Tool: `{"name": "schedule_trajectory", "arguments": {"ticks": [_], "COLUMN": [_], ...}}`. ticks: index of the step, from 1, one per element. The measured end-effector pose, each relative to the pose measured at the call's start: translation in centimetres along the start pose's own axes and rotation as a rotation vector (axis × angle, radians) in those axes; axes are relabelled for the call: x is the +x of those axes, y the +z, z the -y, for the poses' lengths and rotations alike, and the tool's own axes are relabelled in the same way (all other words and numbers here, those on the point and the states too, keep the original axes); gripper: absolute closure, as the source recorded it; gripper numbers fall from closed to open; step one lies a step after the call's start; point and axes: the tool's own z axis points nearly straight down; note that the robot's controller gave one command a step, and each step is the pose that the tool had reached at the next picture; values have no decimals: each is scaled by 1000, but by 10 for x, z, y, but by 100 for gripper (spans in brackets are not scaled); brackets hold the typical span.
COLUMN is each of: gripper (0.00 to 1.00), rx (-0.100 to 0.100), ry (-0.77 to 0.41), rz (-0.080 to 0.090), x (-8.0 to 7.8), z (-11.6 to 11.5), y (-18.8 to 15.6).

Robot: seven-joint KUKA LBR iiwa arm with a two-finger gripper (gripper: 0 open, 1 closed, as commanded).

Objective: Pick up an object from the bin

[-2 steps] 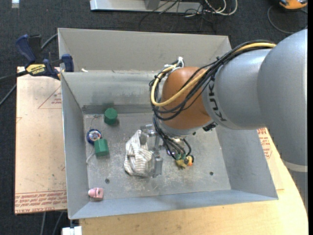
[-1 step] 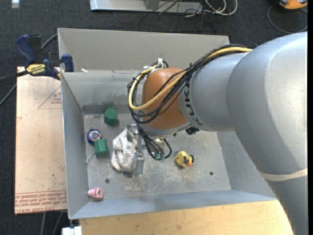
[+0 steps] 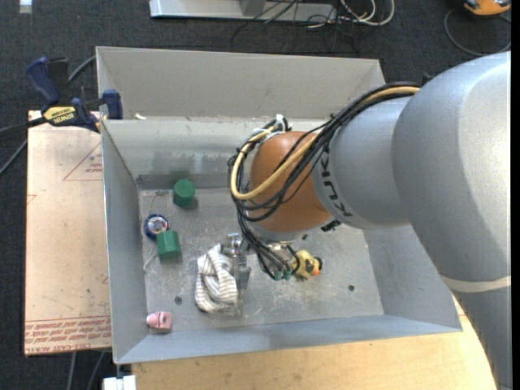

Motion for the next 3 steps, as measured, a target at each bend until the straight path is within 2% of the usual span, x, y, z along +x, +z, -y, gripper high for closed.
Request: {"name": "schedule_trajectory", "arguments": {"ticks": [1,2,3], "gripper": [100,100,100], "rx": [0,-1,-2], "ry": [0,-15,-36], "rz": [0,8,5], "x": [0,4,11], "z": [0,-4,-28], "y": [0,-72,-100]}}
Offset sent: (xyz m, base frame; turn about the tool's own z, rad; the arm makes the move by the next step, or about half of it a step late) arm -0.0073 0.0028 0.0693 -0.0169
